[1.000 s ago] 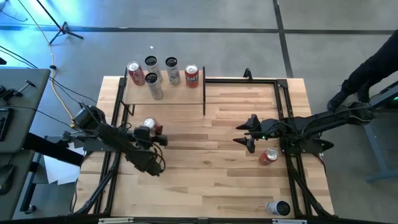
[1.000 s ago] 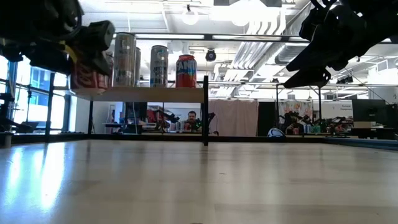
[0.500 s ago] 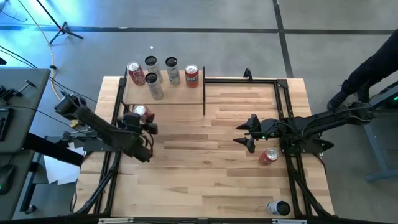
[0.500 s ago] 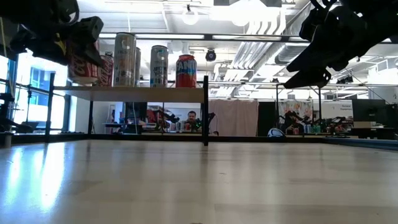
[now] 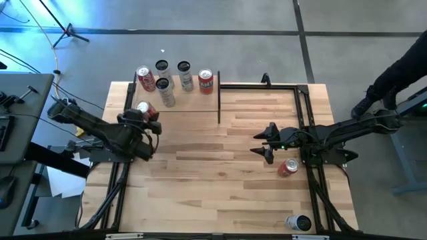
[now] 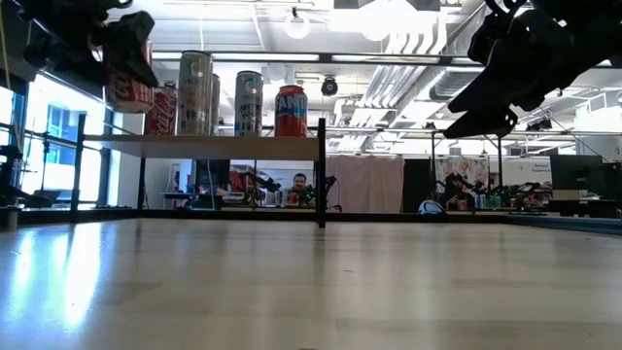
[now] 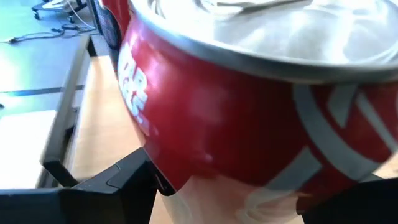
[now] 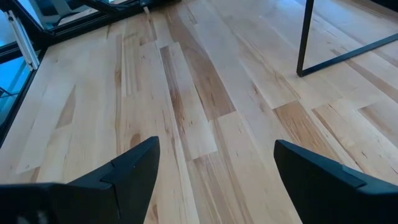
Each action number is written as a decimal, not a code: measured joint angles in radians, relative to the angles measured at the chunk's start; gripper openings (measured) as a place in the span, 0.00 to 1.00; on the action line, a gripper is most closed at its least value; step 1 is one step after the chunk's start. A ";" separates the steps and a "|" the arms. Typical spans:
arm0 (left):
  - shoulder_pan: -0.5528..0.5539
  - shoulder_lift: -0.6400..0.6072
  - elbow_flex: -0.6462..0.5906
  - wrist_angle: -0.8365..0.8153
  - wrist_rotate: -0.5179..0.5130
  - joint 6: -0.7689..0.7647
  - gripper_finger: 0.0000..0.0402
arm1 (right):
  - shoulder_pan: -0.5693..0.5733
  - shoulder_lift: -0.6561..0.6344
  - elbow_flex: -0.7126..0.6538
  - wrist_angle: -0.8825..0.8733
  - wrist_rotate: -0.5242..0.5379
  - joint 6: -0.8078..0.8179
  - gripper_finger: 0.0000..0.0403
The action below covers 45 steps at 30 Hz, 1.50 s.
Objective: Place canned beverage on shelf
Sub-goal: Put the red soda can on the shelf aligned with the other red soda can
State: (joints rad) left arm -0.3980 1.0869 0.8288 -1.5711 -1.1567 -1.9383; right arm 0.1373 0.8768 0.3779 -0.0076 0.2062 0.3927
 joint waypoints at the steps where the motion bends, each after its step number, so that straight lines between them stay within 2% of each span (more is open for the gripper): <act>1: 0.014 -0.014 0.000 -0.001 -0.003 0.021 0.66 | 0.000 0.000 0.000 0.000 0.000 0.000 0.75; 14: 0.218 -0.124 0.000 -0.001 -0.033 0.215 0.66 | 0.000 0.000 0.000 0.000 0.000 0.000 0.75; 24: 0.275 -0.100 0.000 0.039 -0.072 0.215 0.66 | 0.000 0.000 0.000 -0.001 0.000 0.000 0.75; 45: 0.439 -0.012 -0.003 0.190 -0.035 0.327 0.66 | 0.000 0.000 0.000 -0.004 0.000 0.000 0.75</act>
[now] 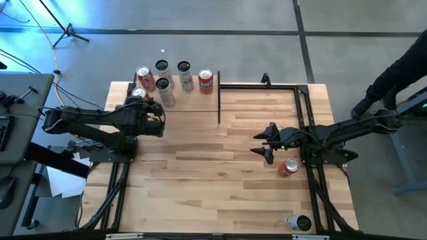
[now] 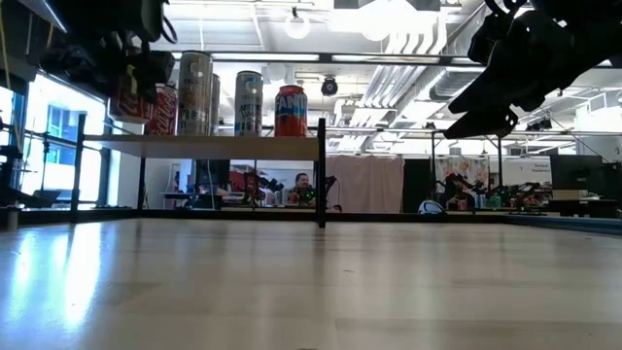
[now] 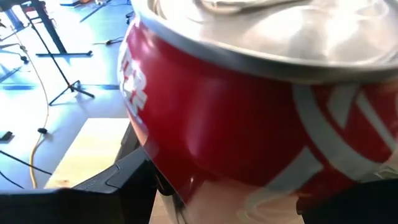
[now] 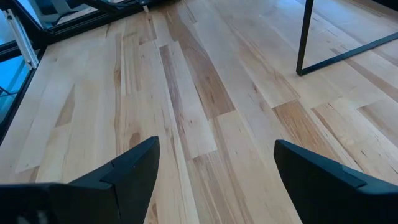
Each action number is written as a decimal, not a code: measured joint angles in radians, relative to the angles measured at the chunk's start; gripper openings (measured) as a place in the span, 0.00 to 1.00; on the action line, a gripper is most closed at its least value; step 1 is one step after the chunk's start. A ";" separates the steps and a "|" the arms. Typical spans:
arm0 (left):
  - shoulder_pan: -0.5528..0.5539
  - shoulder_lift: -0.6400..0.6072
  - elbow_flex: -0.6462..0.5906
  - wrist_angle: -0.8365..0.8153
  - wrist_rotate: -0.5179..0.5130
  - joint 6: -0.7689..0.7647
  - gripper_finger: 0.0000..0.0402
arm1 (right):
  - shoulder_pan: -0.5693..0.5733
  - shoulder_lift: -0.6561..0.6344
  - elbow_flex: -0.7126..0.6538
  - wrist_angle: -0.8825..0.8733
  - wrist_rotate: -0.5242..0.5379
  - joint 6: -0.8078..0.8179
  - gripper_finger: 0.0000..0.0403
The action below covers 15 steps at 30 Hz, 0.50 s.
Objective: Place canned beverage on shelf
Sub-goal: Put the red soda can on the shelf aligned with the other red soda can
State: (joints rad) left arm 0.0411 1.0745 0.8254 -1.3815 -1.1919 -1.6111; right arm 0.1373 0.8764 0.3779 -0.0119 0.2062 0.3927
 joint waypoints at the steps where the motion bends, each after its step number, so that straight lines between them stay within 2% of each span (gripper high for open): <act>1: 0.006 0.002 -0.009 0.018 -0.001 0.000 0.66 | 0.000 0.000 0.000 0.000 0.000 0.000 0.75; 6: 0.032 0.004 -0.061 0.088 0.003 -0.008 0.66 | 0.000 0.000 0.000 0.000 0.000 0.000 0.75; 15: 0.067 0.004 -0.064 0.109 -0.015 0.001 0.66 | 0.000 0.000 0.000 0.000 0.000 0.000 0.75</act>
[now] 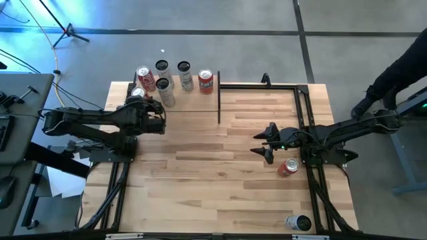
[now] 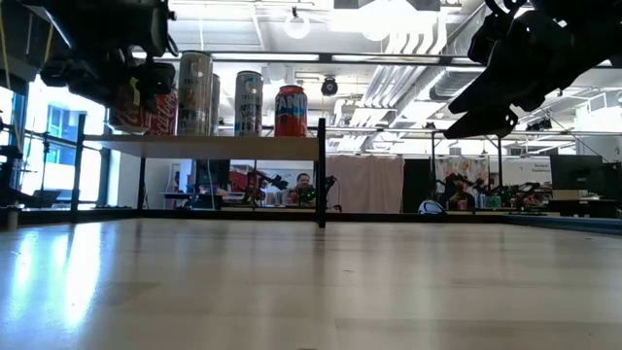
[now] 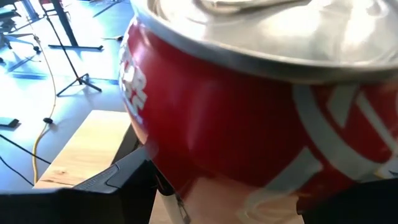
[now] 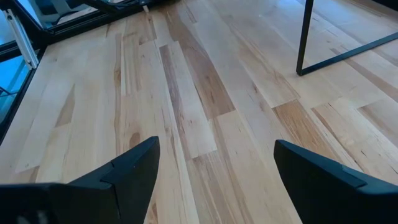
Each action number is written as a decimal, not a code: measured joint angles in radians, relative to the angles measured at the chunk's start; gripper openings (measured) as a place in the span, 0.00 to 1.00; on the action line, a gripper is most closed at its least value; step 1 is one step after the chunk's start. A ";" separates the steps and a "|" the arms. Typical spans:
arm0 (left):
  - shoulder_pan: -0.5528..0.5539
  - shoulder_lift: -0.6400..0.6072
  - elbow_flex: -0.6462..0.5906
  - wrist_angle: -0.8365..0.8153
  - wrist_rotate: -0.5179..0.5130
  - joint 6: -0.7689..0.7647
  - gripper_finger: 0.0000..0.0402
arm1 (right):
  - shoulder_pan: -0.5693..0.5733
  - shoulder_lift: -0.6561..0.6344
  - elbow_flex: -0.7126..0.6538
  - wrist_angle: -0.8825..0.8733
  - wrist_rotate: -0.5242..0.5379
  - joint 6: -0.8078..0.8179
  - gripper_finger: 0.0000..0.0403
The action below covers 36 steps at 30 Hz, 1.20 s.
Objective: Place canned beverage on shelf
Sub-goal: Put the red soda can on the shelf aligned with the other red soda can
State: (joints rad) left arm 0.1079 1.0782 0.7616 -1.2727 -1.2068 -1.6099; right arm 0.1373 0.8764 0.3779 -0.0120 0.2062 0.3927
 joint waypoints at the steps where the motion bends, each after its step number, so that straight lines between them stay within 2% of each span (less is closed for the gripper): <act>1: 0.005 0.000 0.000 0.006 0.000 0.008 0.66 | 0.000 0.000 0.000 0.000 0.000 0.000 0.75; 12: 0.086 0.000 0.000 0.193 0.024 0.221 0.66 | 0.000 0.000 0.000 0.000 0.000 0.000 0.75; 20: 0.128 0.000 0.000 0.220 0.054 0.237 0.66 | 0.000 0.000 0.000 0.000 0.000 0.000 0.75; 36: 0.143 0.000 0.000 0.256 0.084 0.269 0.66 | 0.000 0.000 0.000 0.000 0.000 0.000 0.75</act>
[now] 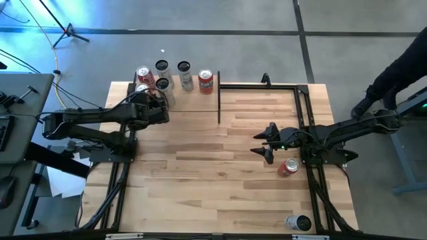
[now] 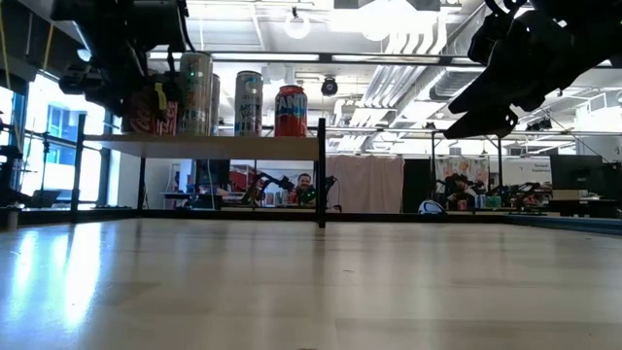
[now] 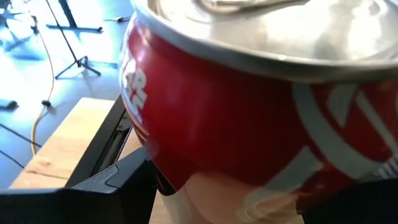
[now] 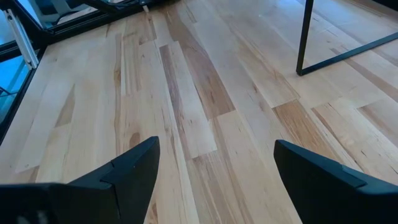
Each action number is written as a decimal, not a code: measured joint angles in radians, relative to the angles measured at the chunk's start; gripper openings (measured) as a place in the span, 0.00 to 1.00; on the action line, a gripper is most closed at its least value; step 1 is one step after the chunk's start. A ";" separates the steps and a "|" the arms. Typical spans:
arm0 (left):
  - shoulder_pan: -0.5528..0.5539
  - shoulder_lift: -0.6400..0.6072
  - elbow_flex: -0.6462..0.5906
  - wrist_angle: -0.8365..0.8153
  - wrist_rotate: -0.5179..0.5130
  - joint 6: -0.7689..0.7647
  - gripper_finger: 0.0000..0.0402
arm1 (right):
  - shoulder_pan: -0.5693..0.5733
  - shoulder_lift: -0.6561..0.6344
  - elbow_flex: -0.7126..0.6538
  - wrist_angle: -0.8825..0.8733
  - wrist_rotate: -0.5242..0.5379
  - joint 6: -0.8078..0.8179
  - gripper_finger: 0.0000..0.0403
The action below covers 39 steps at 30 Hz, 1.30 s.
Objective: Place canned beverage on shelf
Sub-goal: Put the red soda can on the shelf aligned with the other red soda can, then put the blue soda can on the shelf aligned with the other blue soda can
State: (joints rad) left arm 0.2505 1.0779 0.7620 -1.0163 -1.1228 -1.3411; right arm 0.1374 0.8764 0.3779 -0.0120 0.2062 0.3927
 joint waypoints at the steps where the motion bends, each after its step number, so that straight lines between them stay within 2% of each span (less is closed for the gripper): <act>1: 0.004 0.000 0.000 0.000 0.002 -0.016 0.66 | 0.000 0.000 0.000 0.000 0.000 0.000 0.75; 5: 0.025 -0.001 0.002 -0.001 0.016 -0.058 0.67 | 0.000 0.000 0.000 0.000 0.000 0.000 0.75; 15: 0.033 0.000 0.002 -0.001 0.051 -0.018 0.85 | 0.000 0.000 0.000 0.000 0.000 0.000 0.75; 24: 0.031 0.000 0.002 -0.002 0.075 -0.016 0.92 | 0.000 0.000 0.000 0.000 0.000 0.000 0.75; 34: 0.029 0.000 0.001 -0.021 0.248 -0.015 0.97 | 0.000 0.000 0.000 0.000 0.000 0.000 0.75; 39: 0.029 -0.002 0.000 -0.035 0.269 -0.014 0.97 | 0.000 0.000 0.000 0.000 0.000 0.000 0.75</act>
State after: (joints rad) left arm 0.2794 1.0762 0.7624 -1.0515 -0.8535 -1.3549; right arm 0.1375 0.8766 0.3779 -0.0120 0.2062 0.3927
